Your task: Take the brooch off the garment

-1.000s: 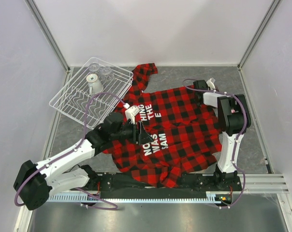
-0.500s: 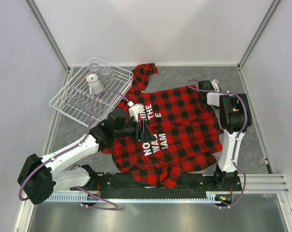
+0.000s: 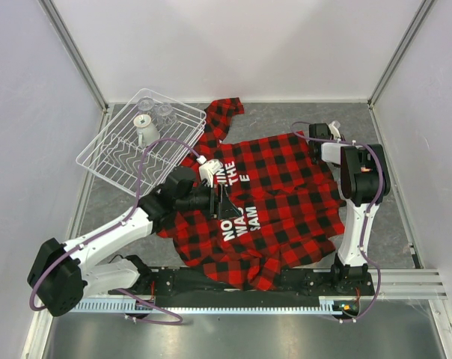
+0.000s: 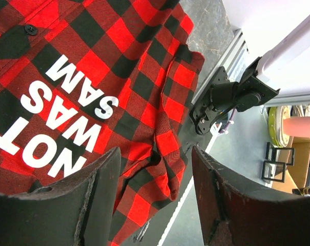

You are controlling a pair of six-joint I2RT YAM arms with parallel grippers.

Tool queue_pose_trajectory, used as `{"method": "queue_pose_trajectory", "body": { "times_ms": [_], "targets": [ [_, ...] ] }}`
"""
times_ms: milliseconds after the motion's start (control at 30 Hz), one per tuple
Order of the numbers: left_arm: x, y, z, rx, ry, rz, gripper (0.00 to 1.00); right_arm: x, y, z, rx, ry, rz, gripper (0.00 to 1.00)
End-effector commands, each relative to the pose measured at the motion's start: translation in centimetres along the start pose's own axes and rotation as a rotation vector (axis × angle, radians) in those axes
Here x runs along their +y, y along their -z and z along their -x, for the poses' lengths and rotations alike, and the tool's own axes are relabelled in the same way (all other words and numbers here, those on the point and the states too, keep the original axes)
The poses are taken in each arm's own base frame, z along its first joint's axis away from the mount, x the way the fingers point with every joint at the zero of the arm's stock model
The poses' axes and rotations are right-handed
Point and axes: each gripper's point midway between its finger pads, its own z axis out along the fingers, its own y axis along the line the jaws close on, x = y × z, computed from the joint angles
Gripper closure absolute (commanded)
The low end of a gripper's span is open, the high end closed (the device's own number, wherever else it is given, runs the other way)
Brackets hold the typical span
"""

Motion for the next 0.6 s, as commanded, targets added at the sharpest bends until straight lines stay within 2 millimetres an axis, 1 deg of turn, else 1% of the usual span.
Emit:
{"method": "queue_pose_trajectory", "body": {
  "times_ms": [0,133,267,567],
  "targets": [
    [-1.3,0.2,1.4,-0.020,-0.043,-0.044,0.36,-0.5,-0.3,1.5,-0.009,-0.027,-0.038,0.96],
    [-1.4,0.2,1.5,-0.020,-0.043,-0.046,0.36,-0.8,-0.4,1.9,-0.014,-0.038,-0.039,0.95],
    [-1.3,0.1,1.4,-0.013,-0.040,-0.047,0.36,-0.8,-0.8,2.2,-0.008,-0.035,-0.044,0.93],
    [-1.4,-0.1,1.5,-0.011,-0.042,-0.053,0.36,-1.7,-0.5,2.3,-0.011,-0.059,-0.061,0.93]
  ]
}}
